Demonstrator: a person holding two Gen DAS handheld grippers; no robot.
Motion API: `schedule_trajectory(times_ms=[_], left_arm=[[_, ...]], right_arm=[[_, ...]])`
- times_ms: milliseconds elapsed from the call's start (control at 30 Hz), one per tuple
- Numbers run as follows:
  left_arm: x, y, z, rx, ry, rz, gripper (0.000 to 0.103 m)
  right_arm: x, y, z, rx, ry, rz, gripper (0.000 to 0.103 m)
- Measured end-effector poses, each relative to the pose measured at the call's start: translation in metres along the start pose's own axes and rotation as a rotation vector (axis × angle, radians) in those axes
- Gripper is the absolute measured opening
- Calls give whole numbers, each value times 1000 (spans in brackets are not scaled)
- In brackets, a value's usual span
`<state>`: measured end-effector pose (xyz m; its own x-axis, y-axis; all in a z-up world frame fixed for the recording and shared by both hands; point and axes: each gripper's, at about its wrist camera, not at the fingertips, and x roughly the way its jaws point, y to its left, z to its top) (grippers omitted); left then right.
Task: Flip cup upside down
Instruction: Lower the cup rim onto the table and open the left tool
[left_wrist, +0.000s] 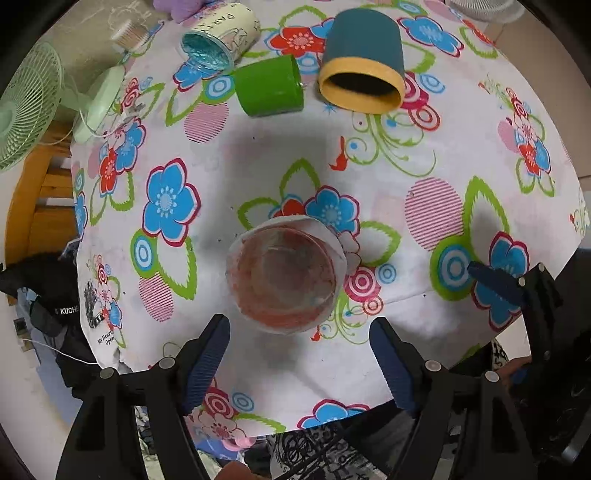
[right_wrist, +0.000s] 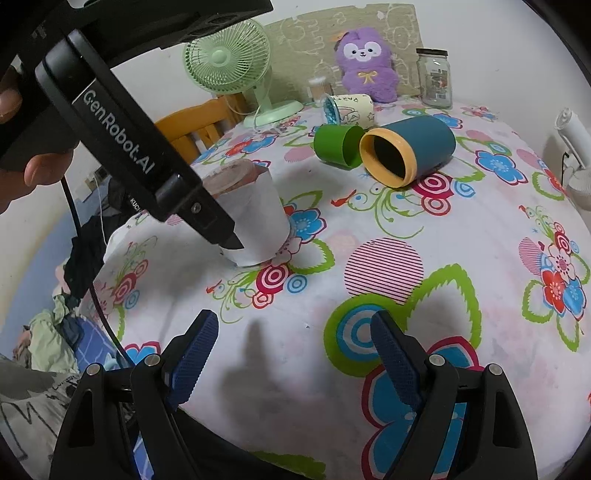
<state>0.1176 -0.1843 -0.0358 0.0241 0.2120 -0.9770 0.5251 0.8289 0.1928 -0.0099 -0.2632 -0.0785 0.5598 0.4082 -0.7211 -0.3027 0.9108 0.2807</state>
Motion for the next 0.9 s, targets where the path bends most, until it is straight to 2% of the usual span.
schedule_trajectory(times_ms=[267,400,600,900], left_arm=[[-7,4,-8,-1,-63,-32,80],[-9,3,-16,14,-87,-23,84],[-8,5,-29,20,-100,-9,88],[0,18,-48,1,-95,6,89]], right_arm=[[0,3,2,-13,-2,-8,86],[-1,6,4,-18,-8,-16,86],[-5,9,8,-22,-22,-43,86],[-6,12,10,-17,-28,-70,86]])
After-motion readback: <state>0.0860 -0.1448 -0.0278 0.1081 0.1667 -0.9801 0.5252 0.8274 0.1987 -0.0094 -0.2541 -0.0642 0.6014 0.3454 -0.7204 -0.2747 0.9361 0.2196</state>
